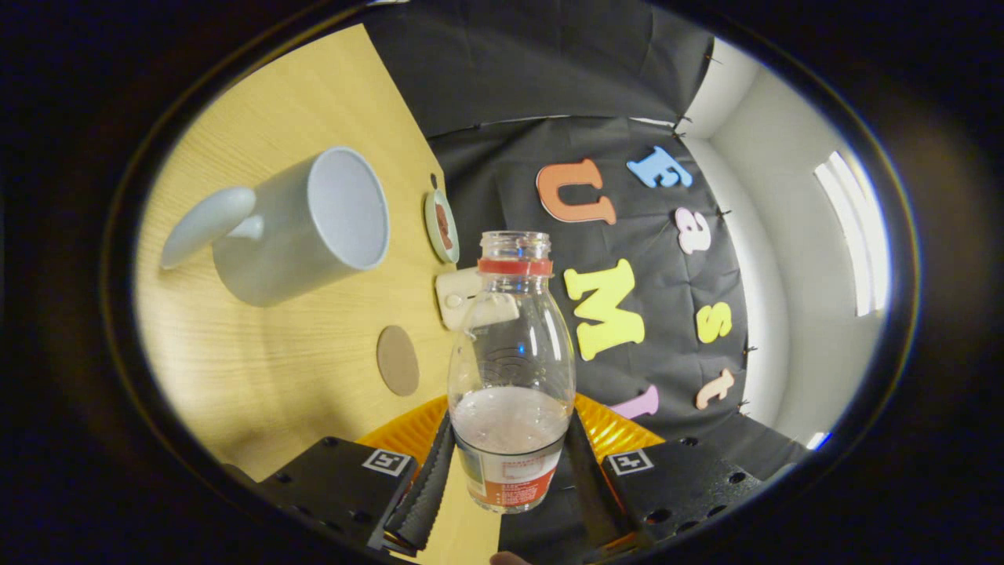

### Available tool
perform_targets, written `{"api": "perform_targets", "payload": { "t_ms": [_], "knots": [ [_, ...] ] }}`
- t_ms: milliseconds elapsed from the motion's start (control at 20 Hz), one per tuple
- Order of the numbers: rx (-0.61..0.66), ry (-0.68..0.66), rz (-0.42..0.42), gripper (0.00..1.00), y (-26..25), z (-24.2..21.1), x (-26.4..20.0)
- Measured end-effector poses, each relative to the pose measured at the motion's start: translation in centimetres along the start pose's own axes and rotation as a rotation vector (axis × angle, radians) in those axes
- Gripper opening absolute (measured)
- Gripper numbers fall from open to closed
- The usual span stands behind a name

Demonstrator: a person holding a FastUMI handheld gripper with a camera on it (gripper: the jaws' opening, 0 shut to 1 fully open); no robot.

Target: Take the bottle from table, then pour the juice into the cup, finally place the bottle on the coaster

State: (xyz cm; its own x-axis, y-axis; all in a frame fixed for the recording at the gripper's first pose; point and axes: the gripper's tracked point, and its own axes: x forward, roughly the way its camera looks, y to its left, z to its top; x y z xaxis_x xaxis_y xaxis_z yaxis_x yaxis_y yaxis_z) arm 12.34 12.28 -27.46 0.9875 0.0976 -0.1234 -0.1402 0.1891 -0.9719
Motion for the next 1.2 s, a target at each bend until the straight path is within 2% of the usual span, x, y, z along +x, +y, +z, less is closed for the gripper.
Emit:
{"api": "perform_targets", "payload": {
  "t_ms": [750, 1200],
  "knots": [
    [-0.273, -0.038, 0.011, 0.76, -1.0, 1.1, -0.1],
    [-0.352, -0.056, 0.019, 0.76, -1.4, 1.8, -0.4]
  ]
}}
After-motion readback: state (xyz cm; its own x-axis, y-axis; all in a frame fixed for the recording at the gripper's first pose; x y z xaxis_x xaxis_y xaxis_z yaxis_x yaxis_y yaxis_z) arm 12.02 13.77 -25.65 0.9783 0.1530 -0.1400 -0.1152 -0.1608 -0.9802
